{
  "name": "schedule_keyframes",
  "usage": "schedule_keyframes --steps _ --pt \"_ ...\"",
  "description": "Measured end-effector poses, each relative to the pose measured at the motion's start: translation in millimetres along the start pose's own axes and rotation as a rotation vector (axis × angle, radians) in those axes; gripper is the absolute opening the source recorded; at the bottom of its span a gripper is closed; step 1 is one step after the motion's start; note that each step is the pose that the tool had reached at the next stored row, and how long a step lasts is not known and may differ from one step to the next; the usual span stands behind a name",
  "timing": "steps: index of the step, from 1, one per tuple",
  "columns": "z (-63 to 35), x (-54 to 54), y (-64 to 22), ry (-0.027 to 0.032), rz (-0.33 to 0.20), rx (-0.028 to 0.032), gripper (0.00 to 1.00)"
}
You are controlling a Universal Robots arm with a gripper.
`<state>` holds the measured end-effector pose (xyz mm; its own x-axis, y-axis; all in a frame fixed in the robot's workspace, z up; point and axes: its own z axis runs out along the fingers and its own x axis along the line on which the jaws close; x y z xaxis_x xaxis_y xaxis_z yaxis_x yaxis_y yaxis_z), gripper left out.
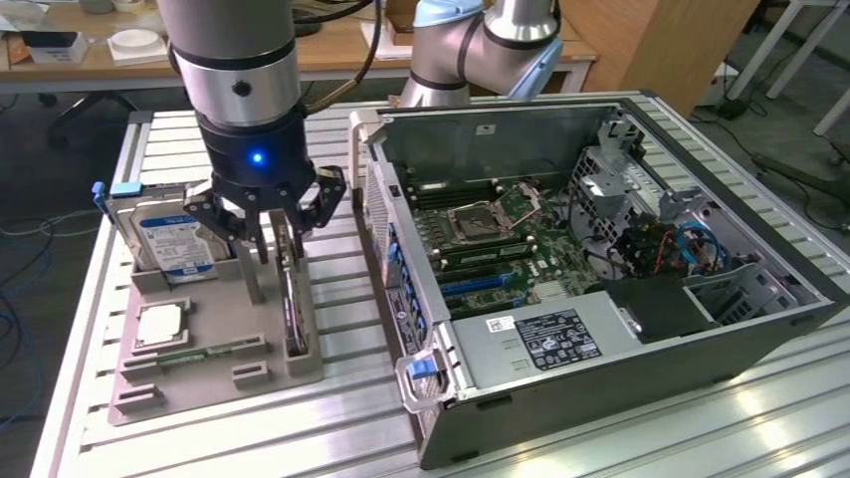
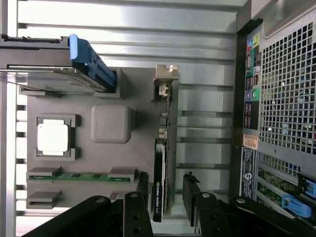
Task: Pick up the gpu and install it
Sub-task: 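Pick up the gpu and move the gpu toward the slot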
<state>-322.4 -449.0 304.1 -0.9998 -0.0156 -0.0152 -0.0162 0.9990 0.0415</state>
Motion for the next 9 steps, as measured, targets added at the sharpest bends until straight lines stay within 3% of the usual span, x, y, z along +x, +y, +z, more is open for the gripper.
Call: schedule_keyframes --steps 9 --pt "8.5 0.2 -0.5 0.0001 0.0 0.0001 0.42"
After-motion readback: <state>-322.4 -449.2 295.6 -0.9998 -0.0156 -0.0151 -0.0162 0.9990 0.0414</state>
